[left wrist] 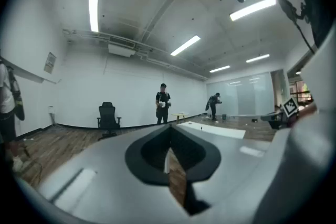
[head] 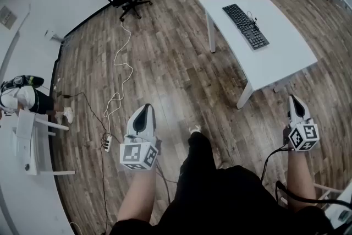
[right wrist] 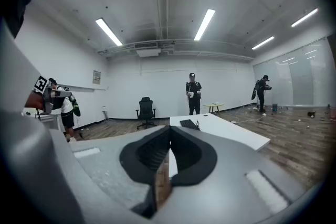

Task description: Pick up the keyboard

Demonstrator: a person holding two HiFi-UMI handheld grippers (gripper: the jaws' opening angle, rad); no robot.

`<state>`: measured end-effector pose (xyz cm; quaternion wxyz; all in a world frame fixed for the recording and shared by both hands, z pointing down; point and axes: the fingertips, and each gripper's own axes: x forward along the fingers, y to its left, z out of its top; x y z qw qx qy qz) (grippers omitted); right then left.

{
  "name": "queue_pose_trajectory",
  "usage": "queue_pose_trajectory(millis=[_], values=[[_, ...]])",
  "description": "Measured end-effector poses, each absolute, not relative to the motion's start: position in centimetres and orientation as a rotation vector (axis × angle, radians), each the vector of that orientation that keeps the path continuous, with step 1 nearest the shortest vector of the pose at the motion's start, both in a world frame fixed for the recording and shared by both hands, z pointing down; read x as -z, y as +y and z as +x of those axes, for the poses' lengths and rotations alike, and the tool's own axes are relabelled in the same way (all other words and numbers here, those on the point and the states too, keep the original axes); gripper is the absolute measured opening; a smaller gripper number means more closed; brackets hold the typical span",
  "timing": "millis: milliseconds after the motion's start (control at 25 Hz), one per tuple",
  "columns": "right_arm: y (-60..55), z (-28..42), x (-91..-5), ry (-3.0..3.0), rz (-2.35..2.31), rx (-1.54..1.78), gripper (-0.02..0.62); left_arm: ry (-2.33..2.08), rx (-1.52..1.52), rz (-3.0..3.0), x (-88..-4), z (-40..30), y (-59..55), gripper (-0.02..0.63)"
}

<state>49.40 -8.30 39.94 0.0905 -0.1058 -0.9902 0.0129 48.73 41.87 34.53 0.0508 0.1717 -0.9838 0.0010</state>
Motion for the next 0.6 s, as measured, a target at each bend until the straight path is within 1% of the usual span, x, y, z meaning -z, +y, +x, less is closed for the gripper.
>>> queue_pose_trajectory(millis=[280,600], values=[[-8.3,43.0,-40.5,-2.94,-0.183,-0.056,0.002,-2.995,0.026,0.58,-34.9,37.8,43.6,0.001],[-4.7,33.7,-39.7,-2.94,-0.058,-0.074,0.002,-2.954,-0.005,0.703,-34.2,25.1,46.8,0.0]])
